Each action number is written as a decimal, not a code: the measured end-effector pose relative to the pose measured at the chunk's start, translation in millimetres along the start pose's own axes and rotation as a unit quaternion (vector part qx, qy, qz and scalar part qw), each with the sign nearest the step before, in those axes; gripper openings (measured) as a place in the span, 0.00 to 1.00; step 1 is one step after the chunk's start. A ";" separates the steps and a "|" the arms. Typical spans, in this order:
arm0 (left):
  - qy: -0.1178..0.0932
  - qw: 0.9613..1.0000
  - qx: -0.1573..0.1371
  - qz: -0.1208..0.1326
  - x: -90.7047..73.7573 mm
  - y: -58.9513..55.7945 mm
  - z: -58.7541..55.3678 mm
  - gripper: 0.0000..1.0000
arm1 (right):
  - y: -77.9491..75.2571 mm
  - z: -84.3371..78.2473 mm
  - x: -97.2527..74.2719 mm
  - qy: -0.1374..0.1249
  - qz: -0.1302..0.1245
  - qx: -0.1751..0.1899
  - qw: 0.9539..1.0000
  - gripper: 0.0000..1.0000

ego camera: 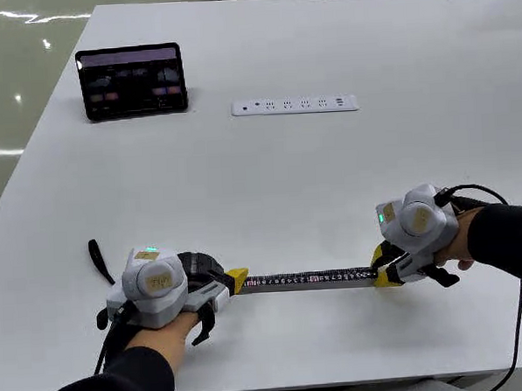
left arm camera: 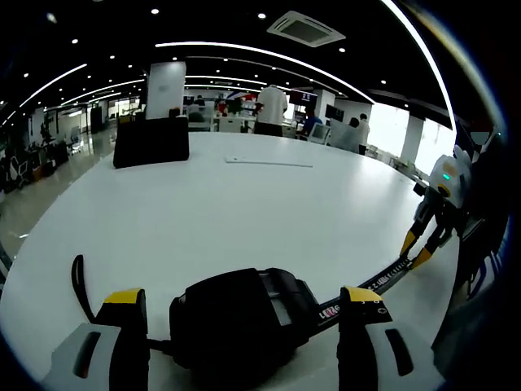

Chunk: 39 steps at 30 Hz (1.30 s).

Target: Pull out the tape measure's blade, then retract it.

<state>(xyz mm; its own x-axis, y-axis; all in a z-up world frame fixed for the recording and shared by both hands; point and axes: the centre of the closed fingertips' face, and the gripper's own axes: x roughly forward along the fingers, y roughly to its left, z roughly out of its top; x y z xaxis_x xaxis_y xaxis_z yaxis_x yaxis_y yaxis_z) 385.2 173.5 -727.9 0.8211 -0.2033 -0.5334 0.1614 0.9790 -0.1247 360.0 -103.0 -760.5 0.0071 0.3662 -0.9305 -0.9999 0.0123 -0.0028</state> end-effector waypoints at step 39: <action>0.052 0.998 -0.023 0.005 -0.6 1.3 -12.2 0.66 | -0.7 8.2 5.0 0.018 -0.012 0.023 1.000 0.11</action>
<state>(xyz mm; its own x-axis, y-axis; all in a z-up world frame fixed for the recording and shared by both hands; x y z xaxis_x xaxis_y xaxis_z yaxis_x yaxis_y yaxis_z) 378.3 174.7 -737.9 0.7609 -0.1972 -0.6182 0.1272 0.9795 -0.1560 360.8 -93.6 -762.1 0.0299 0.3314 -0.9430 -0.9980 0.0628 -0.0096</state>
